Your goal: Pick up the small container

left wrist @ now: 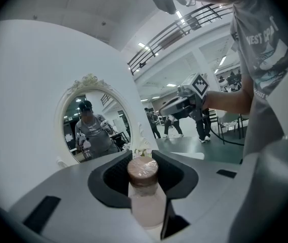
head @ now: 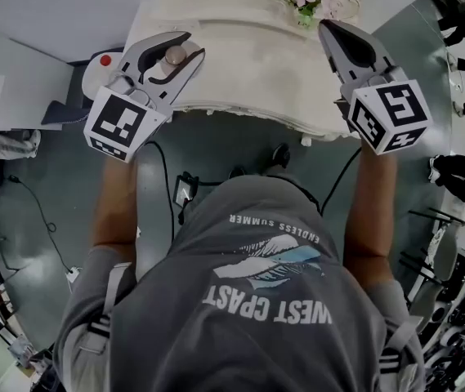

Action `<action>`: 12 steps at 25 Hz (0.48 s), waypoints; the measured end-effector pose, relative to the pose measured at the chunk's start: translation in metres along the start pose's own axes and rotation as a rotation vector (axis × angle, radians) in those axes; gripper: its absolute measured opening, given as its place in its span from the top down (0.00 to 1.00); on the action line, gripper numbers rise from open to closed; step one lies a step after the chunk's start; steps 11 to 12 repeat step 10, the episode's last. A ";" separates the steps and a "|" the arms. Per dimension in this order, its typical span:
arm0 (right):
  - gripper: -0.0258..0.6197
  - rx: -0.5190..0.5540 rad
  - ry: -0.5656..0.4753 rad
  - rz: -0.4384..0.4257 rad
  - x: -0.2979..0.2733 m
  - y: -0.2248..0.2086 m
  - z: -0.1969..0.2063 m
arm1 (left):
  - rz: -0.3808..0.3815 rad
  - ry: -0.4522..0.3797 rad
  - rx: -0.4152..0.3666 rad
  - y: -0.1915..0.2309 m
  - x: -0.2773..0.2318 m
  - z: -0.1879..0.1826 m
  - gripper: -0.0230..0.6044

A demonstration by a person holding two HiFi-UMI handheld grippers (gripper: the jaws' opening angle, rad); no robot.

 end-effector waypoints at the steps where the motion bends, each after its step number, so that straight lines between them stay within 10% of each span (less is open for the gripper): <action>1: 0.92 -0.001 0.001 -0.001 0.000 0.000 0.000 | 0.000 0.001 0.001 0.000 0.000 0.001 0.75; 12: 0.92 -0.003 0.007 -0.007 -0.001 -0.001 0.000 | -0.003 0.017 0.012 0.001 -0.004 0.005 0.75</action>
Point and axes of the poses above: the fingertips, and each gripper's own axes: x backward along the fingers, y to its left, z out of its underside, the point moved 6 cm from there along x, backward along the fingers, and after that the axes turned 10 degrees about -z, right-handed, at the moved point
